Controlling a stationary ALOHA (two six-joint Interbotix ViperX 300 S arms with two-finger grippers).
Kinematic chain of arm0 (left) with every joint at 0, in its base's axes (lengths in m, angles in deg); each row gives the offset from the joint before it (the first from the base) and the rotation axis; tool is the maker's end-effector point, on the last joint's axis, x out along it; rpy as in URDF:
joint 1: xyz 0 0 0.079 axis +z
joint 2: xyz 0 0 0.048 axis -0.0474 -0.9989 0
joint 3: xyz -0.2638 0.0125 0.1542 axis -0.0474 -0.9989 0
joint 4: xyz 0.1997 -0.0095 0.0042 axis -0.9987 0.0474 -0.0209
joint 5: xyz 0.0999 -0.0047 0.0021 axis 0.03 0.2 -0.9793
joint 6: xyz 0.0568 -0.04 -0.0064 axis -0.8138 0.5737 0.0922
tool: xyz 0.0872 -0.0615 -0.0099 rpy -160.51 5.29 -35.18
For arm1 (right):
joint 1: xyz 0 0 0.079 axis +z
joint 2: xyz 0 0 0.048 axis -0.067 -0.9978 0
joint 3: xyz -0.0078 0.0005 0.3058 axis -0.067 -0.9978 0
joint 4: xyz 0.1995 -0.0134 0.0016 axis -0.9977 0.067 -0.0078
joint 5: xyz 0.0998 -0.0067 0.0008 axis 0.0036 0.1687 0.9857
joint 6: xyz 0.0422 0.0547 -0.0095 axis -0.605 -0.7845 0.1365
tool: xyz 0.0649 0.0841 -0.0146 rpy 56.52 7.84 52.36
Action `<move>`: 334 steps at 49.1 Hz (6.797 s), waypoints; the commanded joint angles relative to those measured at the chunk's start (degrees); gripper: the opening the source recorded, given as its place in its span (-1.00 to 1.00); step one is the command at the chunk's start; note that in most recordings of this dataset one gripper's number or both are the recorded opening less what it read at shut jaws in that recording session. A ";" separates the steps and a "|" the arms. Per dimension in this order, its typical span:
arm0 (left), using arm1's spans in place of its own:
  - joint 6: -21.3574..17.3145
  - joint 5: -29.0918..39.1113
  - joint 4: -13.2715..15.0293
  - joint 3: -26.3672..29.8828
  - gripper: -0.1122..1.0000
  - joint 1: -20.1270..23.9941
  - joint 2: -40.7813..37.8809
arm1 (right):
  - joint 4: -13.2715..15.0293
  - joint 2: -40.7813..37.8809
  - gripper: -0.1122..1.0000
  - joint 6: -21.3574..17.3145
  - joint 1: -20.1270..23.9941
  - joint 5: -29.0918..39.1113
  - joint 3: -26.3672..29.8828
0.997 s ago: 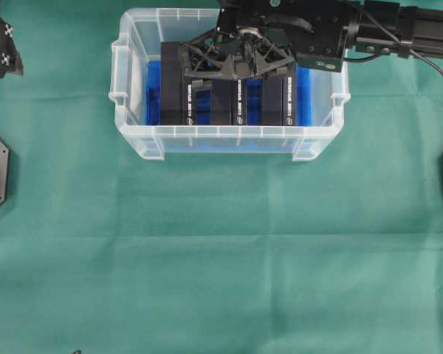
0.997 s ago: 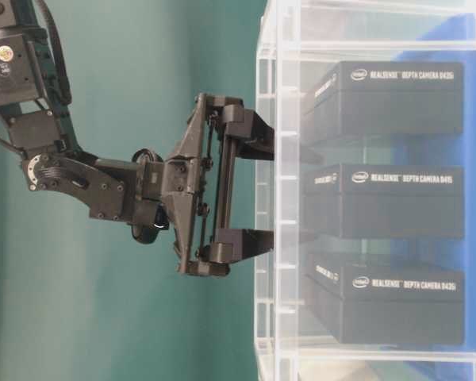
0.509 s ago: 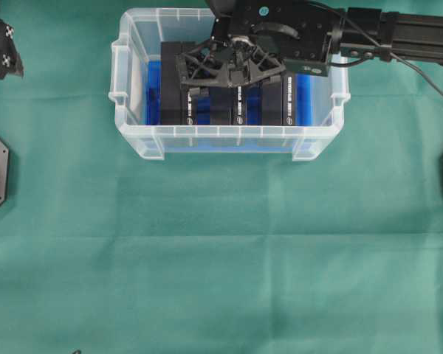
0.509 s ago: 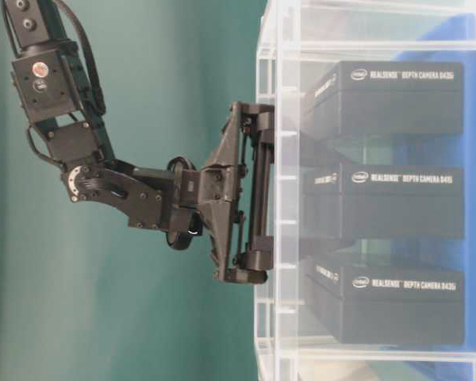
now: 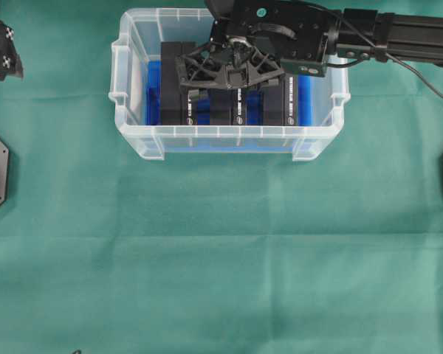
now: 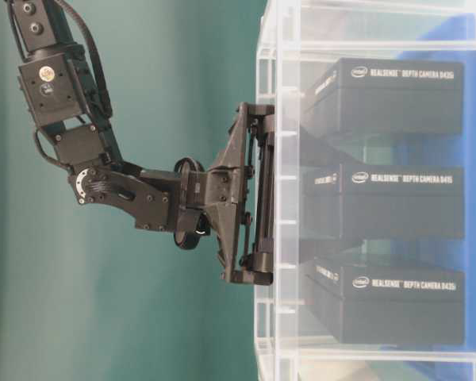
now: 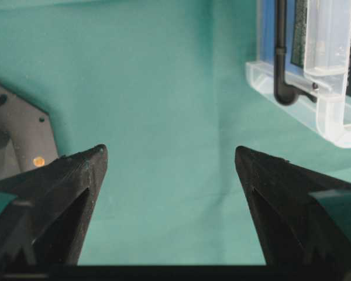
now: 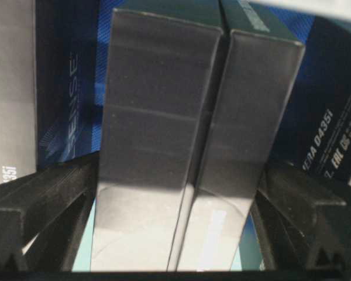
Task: Take out the box from the case.
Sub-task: 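Close the right gripper on the middle black box, then lift the middle box up out of the bin with the right gripper, then carry the box in front of the bin and lower it to the table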
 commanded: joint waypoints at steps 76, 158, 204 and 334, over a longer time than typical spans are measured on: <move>0.00 -0.18 -0.09 0.70 0.81 0.18 -0.09 | -0.62 2.90 0.40 -2.55 0.62 16.79 14.06; 0.35 -0.18 -0.09 0.79 0.81 0.18 -0.09 | 3.08 4.13 0.40 -2.55 0.79 36.65 35.68; 0.44 -0.26 -0.09 0.79 0.81 0.18 -0.09 | 3.78 4.22 0.40 -5.98 8.00 36.91 35.68; 0.26 1.41 -0.09 0.44 0.81 0.18 0.44 | 4.75 2.29 0.40 -30.41 28.21 4.39 -0.53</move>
